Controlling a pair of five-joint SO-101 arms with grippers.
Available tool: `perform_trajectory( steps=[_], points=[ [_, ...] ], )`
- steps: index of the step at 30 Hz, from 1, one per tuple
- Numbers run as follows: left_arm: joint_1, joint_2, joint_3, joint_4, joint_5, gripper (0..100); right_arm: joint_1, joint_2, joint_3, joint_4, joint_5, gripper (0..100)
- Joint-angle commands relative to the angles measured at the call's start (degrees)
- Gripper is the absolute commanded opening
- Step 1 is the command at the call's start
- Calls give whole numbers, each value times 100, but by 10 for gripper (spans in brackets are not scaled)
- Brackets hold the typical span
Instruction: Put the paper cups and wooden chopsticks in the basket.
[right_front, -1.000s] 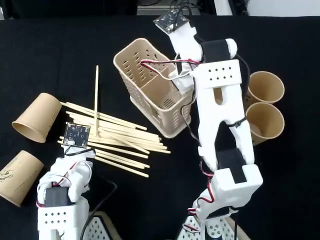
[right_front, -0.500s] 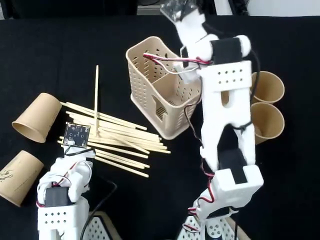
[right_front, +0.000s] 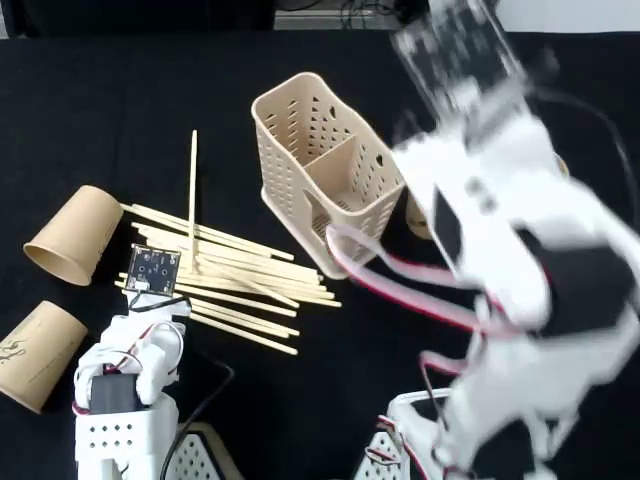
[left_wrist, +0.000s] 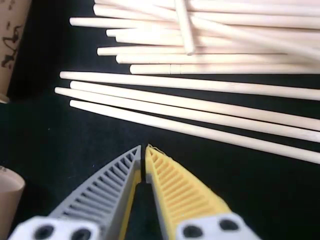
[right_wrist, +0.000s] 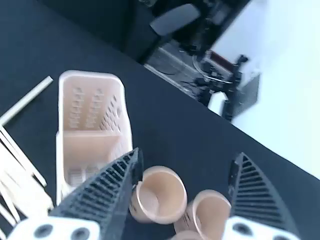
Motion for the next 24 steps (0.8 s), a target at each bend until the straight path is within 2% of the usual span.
perform_trajectory(
  steps=[1,7,12,17,19,24],
  points=[
    [-4,0,101,26,-9,30,730,-857,1314,211,510,289],
    [-4,0,101,26,-9,30,2145,-1895,3538,211,1881,289],
    [-4,0,101,26,-9,30,2813,-2835,5235,211,3007,289],
    [-4,0,101,26,-9,30,3270,-3925,6220,211,4343,289],
    [-4,0,101,26,-9,30,3279,-4242,6448,211,4554,289],
    [-4,0,101,26,-9,30,3402,-4426,6659,202,4545,258]
  ],
)
